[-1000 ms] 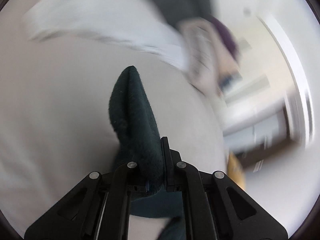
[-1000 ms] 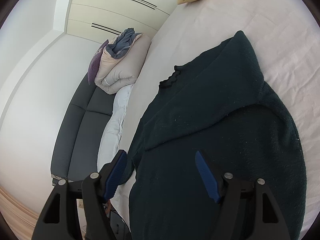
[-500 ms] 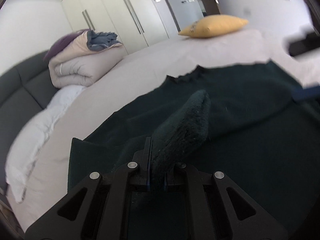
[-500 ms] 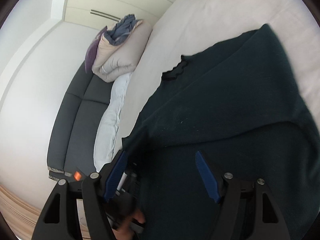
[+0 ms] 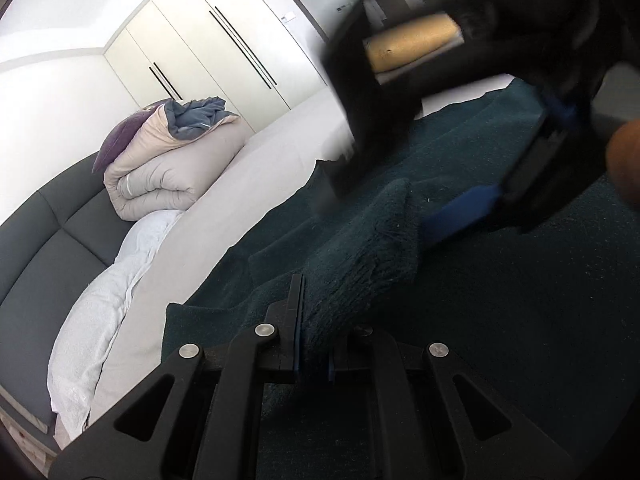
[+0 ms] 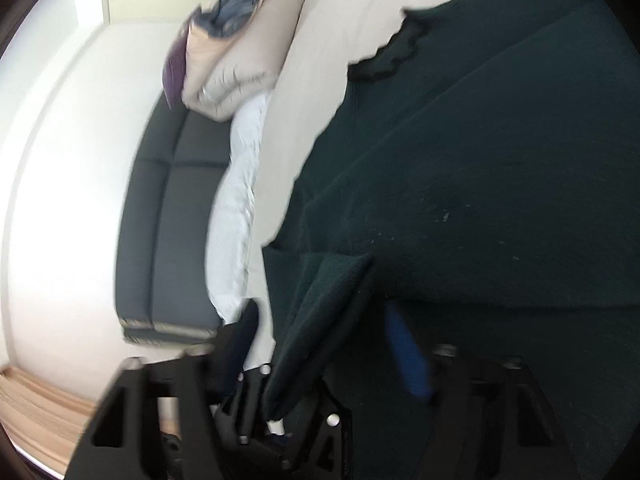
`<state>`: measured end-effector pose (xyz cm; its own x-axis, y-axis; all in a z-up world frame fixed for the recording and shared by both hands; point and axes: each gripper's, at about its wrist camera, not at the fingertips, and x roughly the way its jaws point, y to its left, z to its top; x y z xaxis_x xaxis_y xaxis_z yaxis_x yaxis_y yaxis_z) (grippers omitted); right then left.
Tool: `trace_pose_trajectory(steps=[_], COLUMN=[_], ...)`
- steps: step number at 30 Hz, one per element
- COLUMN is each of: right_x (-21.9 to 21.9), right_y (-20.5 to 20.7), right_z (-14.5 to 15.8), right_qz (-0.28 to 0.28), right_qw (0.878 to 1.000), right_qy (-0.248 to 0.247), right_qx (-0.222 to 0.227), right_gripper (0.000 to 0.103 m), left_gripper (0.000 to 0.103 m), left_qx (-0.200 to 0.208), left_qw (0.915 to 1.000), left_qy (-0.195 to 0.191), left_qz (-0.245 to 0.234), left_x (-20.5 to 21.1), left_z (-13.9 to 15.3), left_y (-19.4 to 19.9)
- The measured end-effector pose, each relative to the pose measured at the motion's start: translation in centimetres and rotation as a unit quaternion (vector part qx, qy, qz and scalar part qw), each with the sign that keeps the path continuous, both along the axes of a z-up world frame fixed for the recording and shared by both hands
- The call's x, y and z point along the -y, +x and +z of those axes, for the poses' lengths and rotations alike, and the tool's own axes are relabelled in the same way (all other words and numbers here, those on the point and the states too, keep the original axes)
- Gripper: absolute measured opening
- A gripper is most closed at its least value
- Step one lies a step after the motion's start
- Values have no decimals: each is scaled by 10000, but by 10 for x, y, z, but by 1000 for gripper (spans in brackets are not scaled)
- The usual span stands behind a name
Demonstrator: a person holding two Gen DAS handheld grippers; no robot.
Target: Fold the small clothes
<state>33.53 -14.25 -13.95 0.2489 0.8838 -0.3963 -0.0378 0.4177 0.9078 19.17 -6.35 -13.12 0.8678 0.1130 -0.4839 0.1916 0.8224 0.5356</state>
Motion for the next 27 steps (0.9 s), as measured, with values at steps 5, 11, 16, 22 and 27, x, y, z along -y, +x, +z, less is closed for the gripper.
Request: trace_pose_trajectory(steps=[5, 11, 16, 22, 27], right_x=[-5, 24, 69, 119, 140], right_y=[2, 8, 13, 21, 25], right_z=[1, 24, 42, 31, 17], right_qz=[151, -177, -509, -1045, -1235], right_qw=[9984, 9934, 9853, 9761, 9696], right_qy=[-513, -956, -1417, -1803, -2060], right_qx=[204, 616, 812, 618, 463], right_gripper=[11, 9, 9, 9, 9], left_gripper=[12, 12, 12, 12, 12], left_qx=[-543, -515, -484, -673, -869], left_qw=[9977, 9903, 9712, 9348, 8931], left_qy=[-358, -1114, -2331, -3261, -4040], left_qz=[-189, -652, 49, 1236, 1776], left_x=[-6, -23, -89, -177, -235], left_z=[3, 45, 69, 70, 67], left_y=[-1, -40, -23, 23, 47])
